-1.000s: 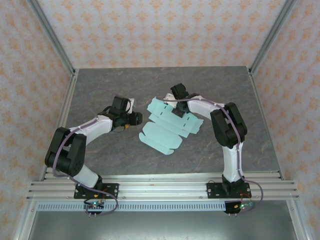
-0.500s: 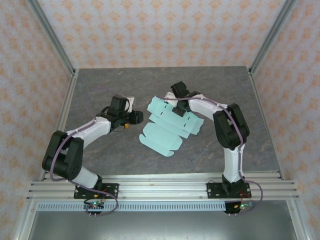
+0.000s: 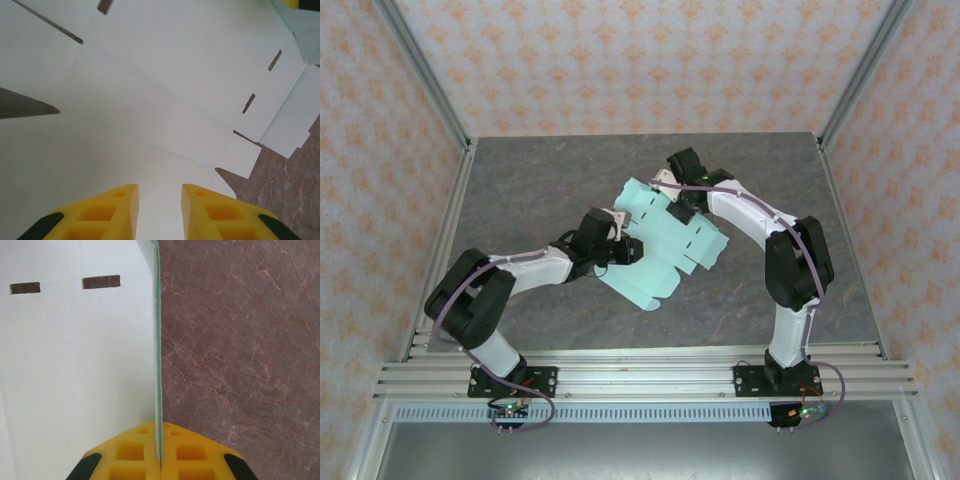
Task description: Fold the paper box
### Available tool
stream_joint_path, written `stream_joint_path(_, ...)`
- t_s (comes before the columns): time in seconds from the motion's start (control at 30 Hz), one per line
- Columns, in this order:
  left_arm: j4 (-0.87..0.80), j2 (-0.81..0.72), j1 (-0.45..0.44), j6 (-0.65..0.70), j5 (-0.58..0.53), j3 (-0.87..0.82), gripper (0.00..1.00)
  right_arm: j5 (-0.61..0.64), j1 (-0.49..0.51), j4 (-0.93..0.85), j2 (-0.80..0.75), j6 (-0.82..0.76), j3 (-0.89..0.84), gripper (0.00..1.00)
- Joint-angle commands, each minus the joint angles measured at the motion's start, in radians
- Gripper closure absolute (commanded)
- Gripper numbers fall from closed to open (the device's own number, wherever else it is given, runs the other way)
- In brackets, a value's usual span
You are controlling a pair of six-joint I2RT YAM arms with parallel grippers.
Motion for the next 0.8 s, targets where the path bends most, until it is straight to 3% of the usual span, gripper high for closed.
stream_joint_path(0.0,0.164,0.068,-0.008,-0.097,-0.049,0.029,0.78,0.016,0.004,-0.04,-0.03,0.045,0.034,1.0)
stream_joint_path(0.23,0.209,0.169,-0.017,-0.105,-0.041,0.101,0.87,0.032,0.008,-0.054,-0.022,0.049,0.037,1.0)
stream_joint_path(0.77,0.23,0.34,-0.017,-0.132,-0.067,0.14,0.93,0.025,0.024,-0.074,-0.016,0.109,0.08,1.0)
